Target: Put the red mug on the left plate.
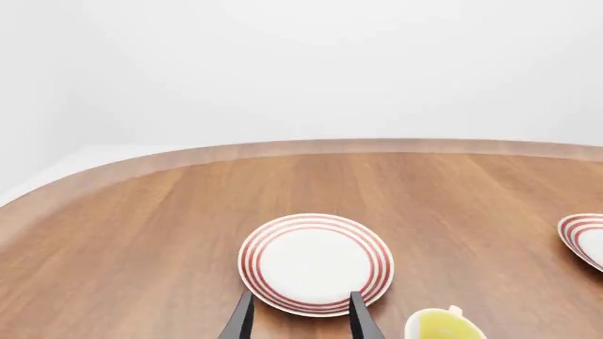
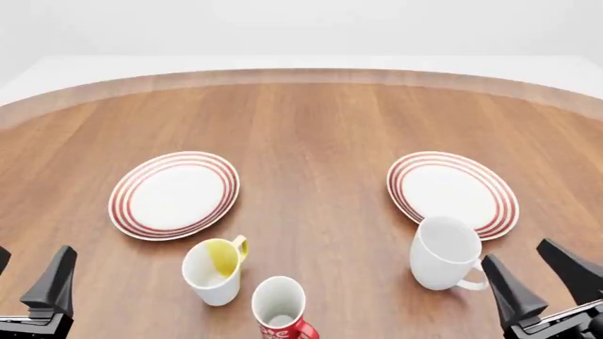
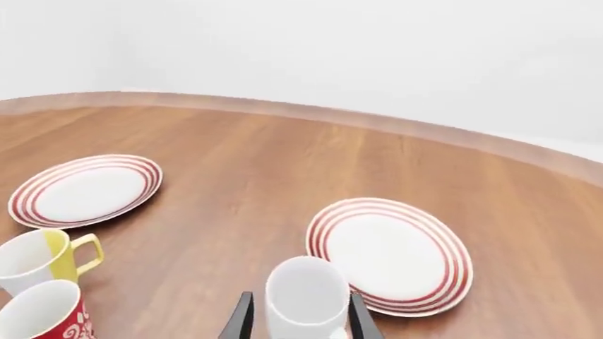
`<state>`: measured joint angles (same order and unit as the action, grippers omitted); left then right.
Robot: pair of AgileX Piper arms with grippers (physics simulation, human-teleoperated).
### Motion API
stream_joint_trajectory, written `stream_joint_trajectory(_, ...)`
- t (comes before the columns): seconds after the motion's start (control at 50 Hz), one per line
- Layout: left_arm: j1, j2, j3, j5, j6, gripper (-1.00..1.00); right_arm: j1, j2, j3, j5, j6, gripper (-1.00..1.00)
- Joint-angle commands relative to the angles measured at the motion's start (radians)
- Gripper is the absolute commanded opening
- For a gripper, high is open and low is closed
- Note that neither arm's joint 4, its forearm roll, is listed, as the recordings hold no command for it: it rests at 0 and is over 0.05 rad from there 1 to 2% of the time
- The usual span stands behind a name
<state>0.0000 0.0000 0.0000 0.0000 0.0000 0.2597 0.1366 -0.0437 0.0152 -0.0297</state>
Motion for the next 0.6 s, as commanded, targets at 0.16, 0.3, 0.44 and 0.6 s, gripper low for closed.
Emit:
stream_joint_trajectory(0.16, 0.000, 0.000, 0.000, 0.000, 0.000, 1.00, 0.138, 0.137, -0.021, -0.073, -0.042, 1.00)
stream_joint_trajectory(0.3, 0.000, 0.000, 0.000, 0.000, 0.000, 1.00, 0.180, 0.199, -0.025, -0.117, -0.048, 1.00)
stream_joint_trajectory(0.44, 0.000, 0.000, 0.000, 0.000, 0.000, 1.00, 0.224, 0.281, -0.042, -0.166, -0.055, 1.00)
stream_joint_trajectory(0.6, 0.000, 0.000, 0.000, 0.000, 0.000, 1.00, 0.267, 0.335, -0.042, -0.209, -0.065, 1.00)
